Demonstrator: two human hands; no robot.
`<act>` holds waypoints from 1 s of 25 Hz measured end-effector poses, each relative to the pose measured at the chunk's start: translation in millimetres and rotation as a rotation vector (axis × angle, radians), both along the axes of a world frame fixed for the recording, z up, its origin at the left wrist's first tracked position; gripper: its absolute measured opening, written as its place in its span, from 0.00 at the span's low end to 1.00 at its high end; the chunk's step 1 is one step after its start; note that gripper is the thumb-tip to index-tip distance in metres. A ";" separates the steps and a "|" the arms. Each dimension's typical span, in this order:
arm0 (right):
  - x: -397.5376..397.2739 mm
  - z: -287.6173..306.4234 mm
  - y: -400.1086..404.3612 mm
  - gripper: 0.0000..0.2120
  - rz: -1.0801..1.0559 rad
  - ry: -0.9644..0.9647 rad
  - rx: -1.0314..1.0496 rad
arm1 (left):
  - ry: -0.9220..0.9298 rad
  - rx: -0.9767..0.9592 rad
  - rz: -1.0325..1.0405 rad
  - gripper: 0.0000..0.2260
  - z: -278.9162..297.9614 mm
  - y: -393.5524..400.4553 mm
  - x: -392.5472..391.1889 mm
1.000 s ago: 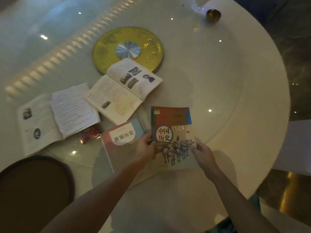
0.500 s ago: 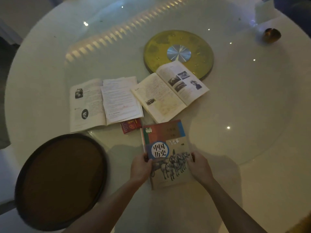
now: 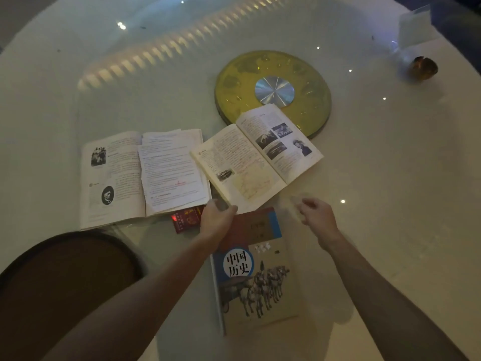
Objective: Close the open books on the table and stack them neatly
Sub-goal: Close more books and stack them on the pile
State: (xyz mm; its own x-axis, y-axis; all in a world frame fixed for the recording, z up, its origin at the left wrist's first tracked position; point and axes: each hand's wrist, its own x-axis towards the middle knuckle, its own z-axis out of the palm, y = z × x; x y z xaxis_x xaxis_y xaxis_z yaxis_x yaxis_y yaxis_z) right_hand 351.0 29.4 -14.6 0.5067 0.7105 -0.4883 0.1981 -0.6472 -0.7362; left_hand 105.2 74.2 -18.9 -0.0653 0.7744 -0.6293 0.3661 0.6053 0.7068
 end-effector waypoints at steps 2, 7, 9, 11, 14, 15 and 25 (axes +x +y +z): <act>8.7 -4.4 38.4 0.11 -0.086 0.173 0.054 | -0.078 -0.091 0.127 0.12 -1.4 25.7 12.1; 15.8 -11.7 88.2 0.14 -0.342 0.648 0.140 | -0.189 -0.216 0.327 0.13 -9.6 48.7 25.8; 10.2 -15.6 94.0 0.15 -0.315 0.634 0.188 | -0.196 -0.254 0.382 0.12 -14.9 51.8 26.4; 4.0 -20.5 89.1 0.13 -0.195 0.509 0.237 | -0.184 -0.276 0.421 0.12 -20.7 53.8 26.9; -2.7 -29.6 73.0 0.13 0.129 0.247 0.257 | -0.191 -0.291 0.480 0.10 -20.8 57.3 29.9; -5.0 -33.7 69.2 0.15 0.256 0.175 0.271 | -0.191 -0.294 0.497 0.09 -20.1 58.6 31.0; -28.4 -28.4 59.8 0.24 0.887 -0.584 0.014 | -0.292 -0.274 0.500 0.19 -15.7 61.5 30.0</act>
State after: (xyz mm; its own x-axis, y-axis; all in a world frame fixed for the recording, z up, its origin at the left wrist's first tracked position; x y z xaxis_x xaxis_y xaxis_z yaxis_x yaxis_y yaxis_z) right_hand 322.6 89.3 -43.0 -0.0427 0.9446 -0.3254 0.9204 -0.0895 -0.3806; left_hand 135.2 135.6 -34.5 -0.1730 0.5035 -0.8465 -0.1912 0.8259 0.5303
